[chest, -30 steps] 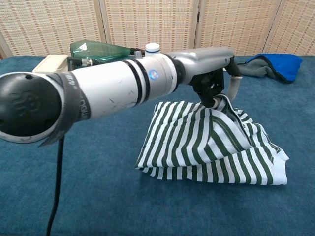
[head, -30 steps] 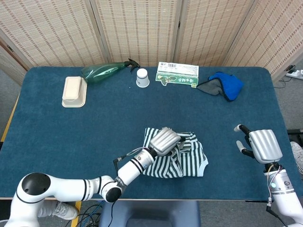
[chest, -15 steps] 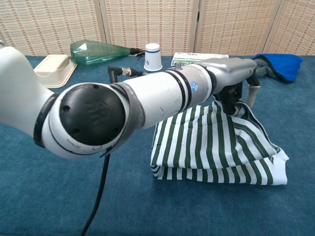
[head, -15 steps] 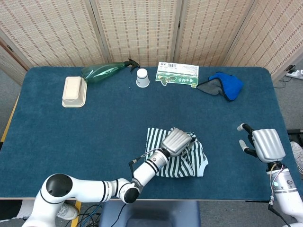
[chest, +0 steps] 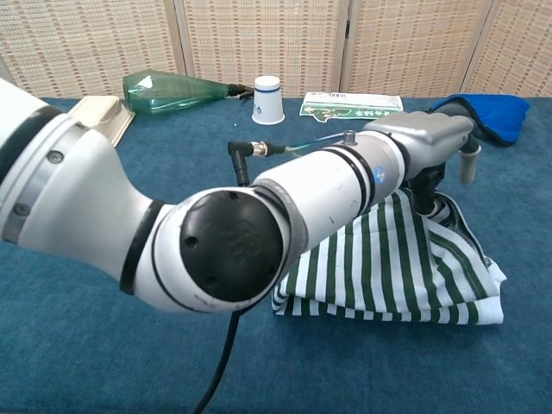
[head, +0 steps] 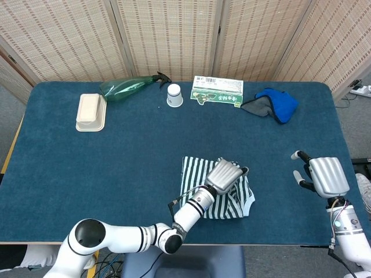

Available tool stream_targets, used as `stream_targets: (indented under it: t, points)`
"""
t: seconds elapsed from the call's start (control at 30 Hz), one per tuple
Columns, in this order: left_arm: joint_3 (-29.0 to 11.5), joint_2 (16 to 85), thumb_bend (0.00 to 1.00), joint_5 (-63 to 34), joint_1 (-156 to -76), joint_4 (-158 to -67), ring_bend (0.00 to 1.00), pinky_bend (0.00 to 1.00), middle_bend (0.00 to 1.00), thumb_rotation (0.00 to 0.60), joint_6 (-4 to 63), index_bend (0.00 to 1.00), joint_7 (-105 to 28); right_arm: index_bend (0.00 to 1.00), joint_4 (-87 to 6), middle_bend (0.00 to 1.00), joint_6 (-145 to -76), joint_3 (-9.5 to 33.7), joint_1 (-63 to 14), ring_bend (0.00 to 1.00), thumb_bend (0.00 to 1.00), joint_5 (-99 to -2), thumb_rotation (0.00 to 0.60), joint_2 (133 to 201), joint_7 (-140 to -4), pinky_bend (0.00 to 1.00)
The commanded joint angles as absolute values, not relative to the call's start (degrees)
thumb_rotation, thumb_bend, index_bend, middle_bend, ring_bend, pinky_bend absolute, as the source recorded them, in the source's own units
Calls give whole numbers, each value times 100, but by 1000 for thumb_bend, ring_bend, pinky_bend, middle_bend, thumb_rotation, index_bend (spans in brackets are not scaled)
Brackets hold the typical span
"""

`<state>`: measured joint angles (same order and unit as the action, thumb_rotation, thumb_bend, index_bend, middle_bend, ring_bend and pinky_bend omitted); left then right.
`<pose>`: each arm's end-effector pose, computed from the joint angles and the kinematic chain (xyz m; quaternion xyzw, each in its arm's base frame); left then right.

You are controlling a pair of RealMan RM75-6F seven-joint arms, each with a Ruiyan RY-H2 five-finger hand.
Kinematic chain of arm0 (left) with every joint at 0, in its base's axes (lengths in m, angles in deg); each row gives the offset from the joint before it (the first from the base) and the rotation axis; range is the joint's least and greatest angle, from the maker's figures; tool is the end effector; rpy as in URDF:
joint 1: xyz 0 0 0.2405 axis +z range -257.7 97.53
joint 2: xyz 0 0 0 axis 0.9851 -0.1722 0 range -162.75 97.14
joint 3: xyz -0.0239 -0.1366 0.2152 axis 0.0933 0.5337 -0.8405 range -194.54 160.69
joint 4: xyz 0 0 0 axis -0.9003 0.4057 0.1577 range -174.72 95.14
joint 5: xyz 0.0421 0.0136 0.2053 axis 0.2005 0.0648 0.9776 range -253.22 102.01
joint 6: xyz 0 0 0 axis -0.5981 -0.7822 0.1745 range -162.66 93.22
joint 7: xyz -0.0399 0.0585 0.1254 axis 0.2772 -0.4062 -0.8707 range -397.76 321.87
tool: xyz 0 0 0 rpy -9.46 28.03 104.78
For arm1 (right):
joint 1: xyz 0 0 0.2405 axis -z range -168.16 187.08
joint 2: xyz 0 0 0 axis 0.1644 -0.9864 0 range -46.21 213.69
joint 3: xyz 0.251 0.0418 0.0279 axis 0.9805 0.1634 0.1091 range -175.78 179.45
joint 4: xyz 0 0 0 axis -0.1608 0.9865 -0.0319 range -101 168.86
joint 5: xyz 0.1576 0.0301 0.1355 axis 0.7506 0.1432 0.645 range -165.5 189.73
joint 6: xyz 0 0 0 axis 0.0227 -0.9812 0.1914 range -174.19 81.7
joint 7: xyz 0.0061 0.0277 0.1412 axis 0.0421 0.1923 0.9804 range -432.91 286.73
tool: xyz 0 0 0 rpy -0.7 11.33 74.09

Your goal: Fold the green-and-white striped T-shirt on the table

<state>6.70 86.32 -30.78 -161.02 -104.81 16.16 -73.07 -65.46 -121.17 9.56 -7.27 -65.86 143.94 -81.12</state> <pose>0.1177 0.3287 -0.1448 -0.8023 -0.2875 -0.4350 0.2906 -0.2631 -0.2548 0.1637 0.6337 -0.3592 0.3815 0.5690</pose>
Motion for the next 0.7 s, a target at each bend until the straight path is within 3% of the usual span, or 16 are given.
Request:
stream_targets:
  t: [0.03,0.27,0.7]
  points:
    - [754,8742,170,-3079,-16087,-10382,776,949,831,600,1769,10,-7271,378,-6542,969,-12111,958,-726,1000,352,-6578,600,14398,-8113,1000]
    - [865,8690,114,-2924,-15838,-10475,775,949,831,600,2006,0,-6945,378,-6559,969,-12126,971,-722,1000,351,-6589,600,14403,-8126,1000]
    - [735,7340,113,-3158,-14663,-11565,764,947,818,600,2218,0,-6558,378,-6683,969,-12170,990,-716,1000,352,-6640,600,14329,-8255,1000]
